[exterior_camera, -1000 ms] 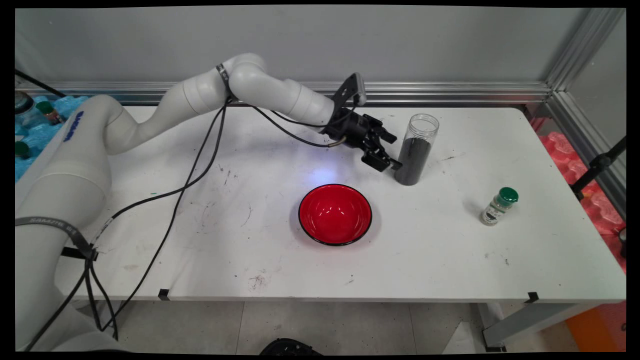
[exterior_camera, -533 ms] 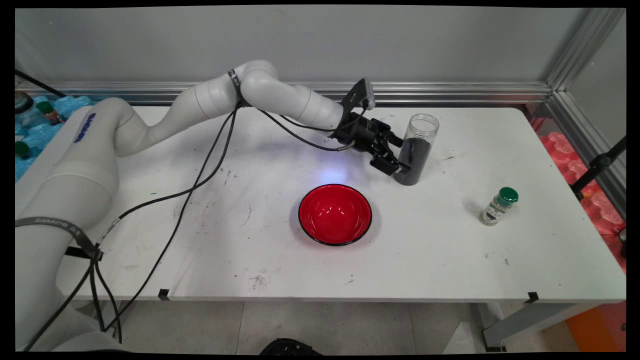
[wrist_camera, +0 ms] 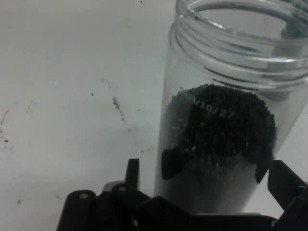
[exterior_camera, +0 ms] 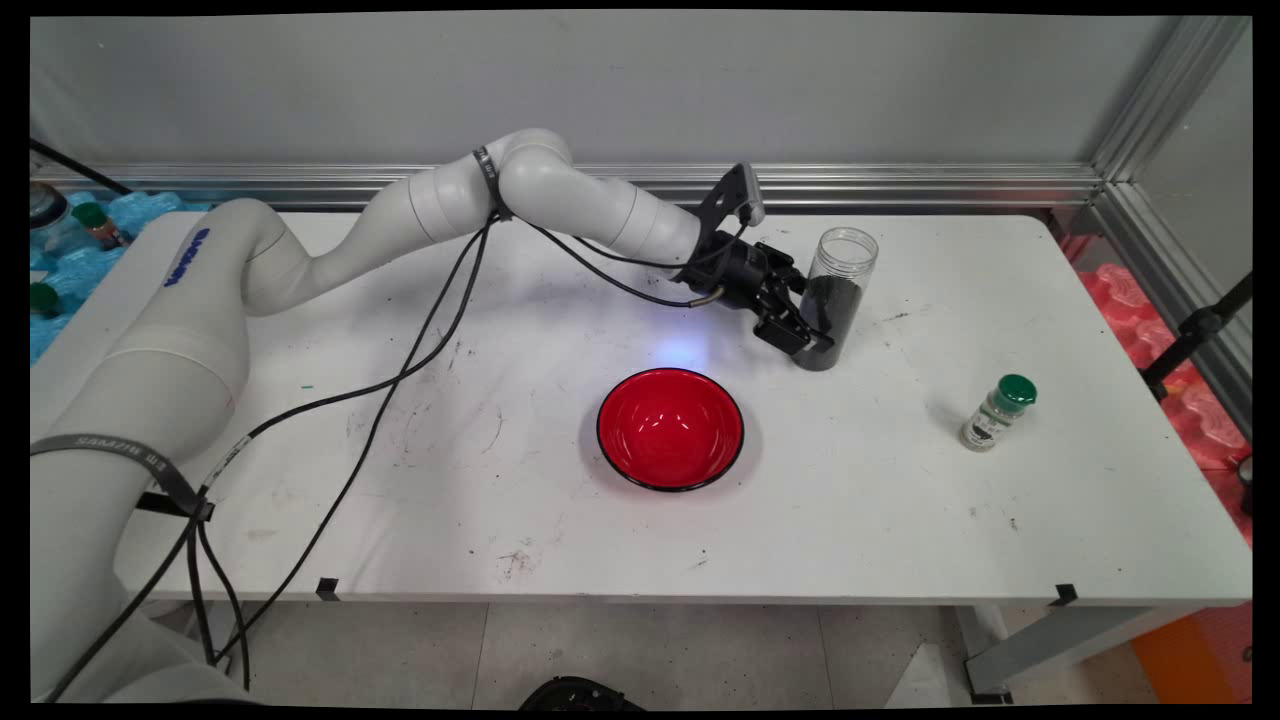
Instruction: Pick up the black seasoning powder from the table, then pour the black seasoning powder in the red bowl
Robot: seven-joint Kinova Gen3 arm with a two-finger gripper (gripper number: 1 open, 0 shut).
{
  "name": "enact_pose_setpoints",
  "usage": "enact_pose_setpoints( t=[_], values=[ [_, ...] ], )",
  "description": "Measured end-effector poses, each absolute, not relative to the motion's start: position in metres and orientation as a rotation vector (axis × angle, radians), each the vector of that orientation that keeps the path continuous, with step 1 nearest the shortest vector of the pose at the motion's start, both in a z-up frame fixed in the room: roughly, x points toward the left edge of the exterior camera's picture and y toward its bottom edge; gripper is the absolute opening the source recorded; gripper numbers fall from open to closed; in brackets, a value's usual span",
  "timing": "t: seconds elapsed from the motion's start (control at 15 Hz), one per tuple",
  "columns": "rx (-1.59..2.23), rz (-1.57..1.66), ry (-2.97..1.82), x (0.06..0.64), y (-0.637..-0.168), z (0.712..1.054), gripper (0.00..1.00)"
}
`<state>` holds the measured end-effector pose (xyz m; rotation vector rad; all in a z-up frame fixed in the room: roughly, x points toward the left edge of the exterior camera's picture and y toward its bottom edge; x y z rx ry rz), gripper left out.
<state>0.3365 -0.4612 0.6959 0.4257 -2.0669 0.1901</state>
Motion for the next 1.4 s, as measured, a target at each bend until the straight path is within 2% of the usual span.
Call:
enact_pose_setpoints(
  t=[1.0,1.07,1.4],
  values=[
    [0.418,0.179,-2.060,0.3274,-0.4627,0.6908,1.00],
    [0.416,0.179,-2.059,0.3277,-0.4623,0.6913,0.00],
    [0.410,0.179,-2.063,0.3290,-0.4598,0.6923,0.00]
  ],
)
